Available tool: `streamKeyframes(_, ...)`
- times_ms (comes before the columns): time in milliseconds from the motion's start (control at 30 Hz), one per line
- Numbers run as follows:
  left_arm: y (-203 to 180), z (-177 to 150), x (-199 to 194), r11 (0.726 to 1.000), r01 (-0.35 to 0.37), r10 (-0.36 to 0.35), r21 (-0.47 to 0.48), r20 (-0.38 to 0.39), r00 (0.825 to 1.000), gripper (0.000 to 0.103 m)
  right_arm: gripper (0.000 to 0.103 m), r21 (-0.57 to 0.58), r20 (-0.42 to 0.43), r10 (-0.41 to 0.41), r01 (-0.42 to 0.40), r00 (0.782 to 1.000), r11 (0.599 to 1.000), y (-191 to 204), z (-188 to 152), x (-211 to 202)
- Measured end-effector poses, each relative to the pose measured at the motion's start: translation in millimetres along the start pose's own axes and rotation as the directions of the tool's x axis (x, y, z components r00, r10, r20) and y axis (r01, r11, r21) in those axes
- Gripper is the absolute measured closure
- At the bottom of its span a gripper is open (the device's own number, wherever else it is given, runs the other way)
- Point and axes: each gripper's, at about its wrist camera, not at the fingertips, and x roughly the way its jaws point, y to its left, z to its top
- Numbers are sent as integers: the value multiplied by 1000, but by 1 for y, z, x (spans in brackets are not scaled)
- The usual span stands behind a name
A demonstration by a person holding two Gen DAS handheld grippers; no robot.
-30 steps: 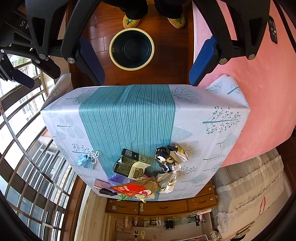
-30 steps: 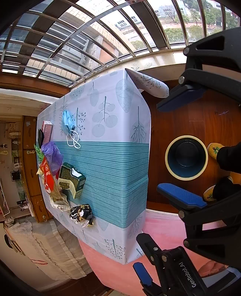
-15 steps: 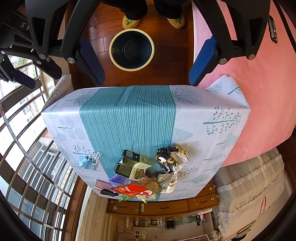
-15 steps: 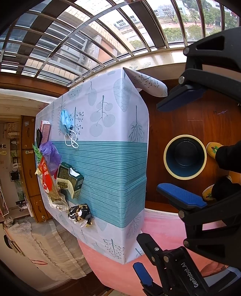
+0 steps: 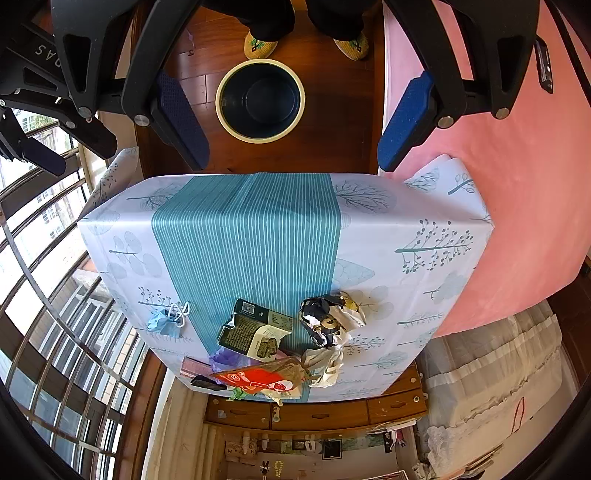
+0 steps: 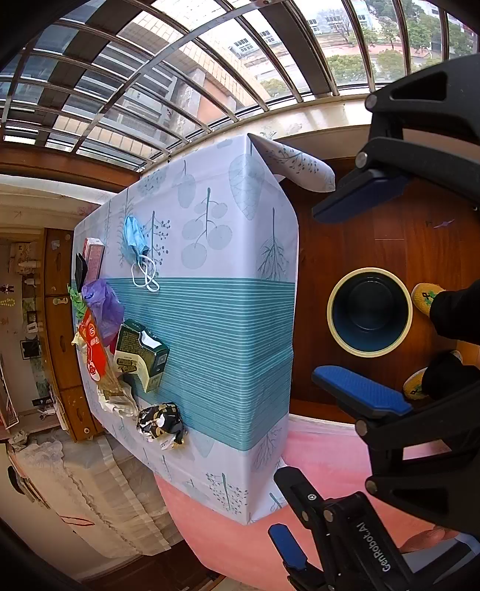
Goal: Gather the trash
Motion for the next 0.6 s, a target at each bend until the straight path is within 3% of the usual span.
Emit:
streamKeyframes(433, 7, 12, -5, 999, -31, 31, -11, 4, 1000, 12, 23, -8, 22, 20, -20, 1000, 1000, 1, 14, -7)
streamKeyframes(600, 15, 31, -24, 996, -70, 74, -54, 66, 995, 12, 23, -6, 88, 36, -36, 995, 999, -2, 30, -21)
